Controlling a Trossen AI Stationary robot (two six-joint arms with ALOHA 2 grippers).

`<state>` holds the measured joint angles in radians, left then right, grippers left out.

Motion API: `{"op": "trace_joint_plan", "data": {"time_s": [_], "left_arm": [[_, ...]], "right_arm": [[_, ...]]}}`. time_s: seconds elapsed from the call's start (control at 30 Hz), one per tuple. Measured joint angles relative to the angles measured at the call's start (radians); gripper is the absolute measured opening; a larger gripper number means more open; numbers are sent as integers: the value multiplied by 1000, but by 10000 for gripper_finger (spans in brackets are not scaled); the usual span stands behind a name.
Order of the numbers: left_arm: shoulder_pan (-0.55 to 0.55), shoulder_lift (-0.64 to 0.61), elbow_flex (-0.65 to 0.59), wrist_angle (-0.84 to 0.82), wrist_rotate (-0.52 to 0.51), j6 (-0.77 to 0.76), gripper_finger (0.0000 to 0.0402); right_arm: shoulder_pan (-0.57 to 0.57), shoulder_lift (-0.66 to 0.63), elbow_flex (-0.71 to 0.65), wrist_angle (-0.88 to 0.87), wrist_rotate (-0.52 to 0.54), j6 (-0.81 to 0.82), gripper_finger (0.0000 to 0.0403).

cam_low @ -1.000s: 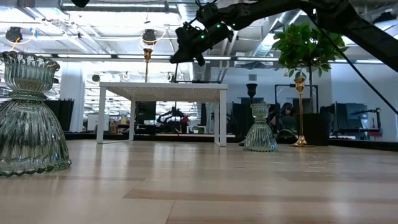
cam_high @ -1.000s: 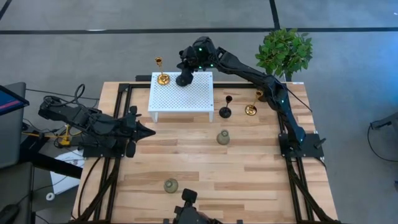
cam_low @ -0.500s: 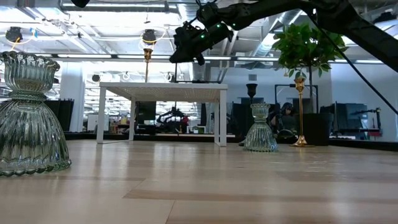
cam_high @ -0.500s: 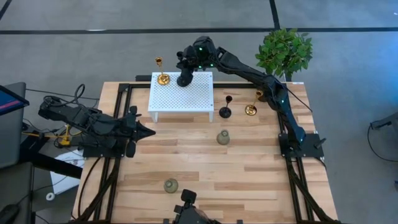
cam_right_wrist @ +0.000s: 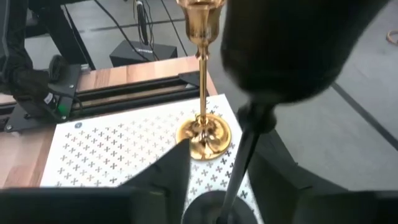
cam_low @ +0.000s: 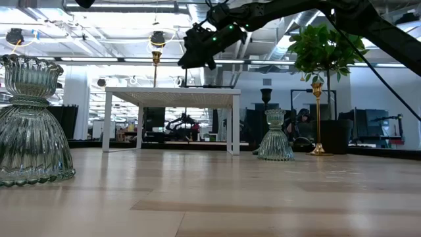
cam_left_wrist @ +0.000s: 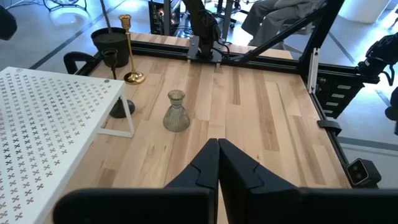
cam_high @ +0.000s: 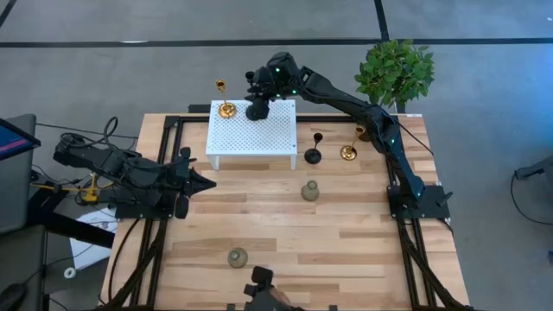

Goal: Pick & Place candle stick holders
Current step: Put the bottom black candle holder on the shelf, then put the top transparent candle holder on the shelf

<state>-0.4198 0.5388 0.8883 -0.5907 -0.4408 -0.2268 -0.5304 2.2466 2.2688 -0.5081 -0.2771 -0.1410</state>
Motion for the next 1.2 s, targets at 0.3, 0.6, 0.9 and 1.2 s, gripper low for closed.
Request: {"op": "trace_joint_plan", "data": {"time_s": [0.3,0.6,0.9,1.2], "left_arm": [[0,0,0,-5,0,-25,5],[0,0,0,-7,0,-25,5],[0,0,0,-8,0,-22,5],[0,0,0,-14,0,-16,5]], "right_arm": [[-12,-52,0,-181,-11,0,240],[6,-207,0,-551,-67,-12,209],[143,-346,0,-854,-92,-45,123],[288,-373,0,-1013,-17,-6,68]]}}
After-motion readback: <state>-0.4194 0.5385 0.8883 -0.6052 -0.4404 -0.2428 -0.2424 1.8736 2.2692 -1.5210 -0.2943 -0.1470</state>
